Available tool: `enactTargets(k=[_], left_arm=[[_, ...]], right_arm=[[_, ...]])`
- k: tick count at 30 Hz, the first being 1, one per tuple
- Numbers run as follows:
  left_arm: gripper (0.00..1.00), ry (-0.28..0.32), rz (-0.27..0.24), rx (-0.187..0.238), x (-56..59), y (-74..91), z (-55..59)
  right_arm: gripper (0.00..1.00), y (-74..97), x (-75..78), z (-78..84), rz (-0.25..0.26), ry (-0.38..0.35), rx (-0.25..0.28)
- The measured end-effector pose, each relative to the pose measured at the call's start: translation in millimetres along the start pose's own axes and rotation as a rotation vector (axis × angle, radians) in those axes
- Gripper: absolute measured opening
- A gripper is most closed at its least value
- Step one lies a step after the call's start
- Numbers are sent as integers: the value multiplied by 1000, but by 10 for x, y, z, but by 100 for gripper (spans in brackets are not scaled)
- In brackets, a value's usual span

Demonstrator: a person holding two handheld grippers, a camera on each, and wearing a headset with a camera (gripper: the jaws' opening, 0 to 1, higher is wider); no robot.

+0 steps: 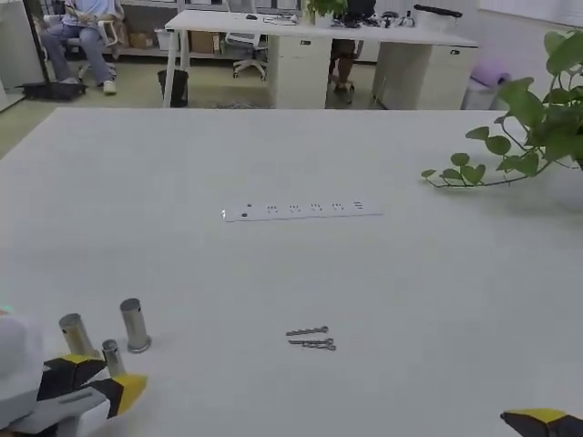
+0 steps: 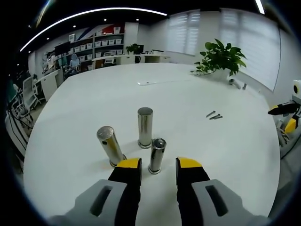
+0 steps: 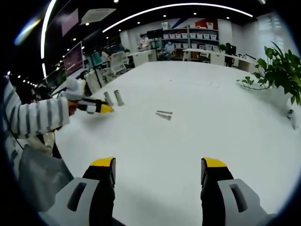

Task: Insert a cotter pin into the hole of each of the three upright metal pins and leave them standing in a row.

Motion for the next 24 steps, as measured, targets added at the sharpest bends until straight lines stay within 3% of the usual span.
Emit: enactTargets(k=[3,12,21,24], left_arm=[[18,12,3,-5,-1,-13,0],[9,22,-4,25,-29,-6,-39],[7,60,-22,31,-47,5,-49],[7,46,-31,29,-43,9,-46]], right_arm=[[75,-3,-5,-5,-4,1,0],[75,7,-15,-17,-3,-5,5],[75,6,-6,-21,7,-10,10],[75,13,-1,-24,8,-13,14]])
Point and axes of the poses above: the centre of the closed fingertips' face, and the gripper's own axes: y roughly backward along the fingers, x roughly to its right, z roughly out of its underside, the point moved 7 cm from there along y, roughly backward along the fingers, and after that the axes turned 10 degrees about y, right-handed, at the moved point
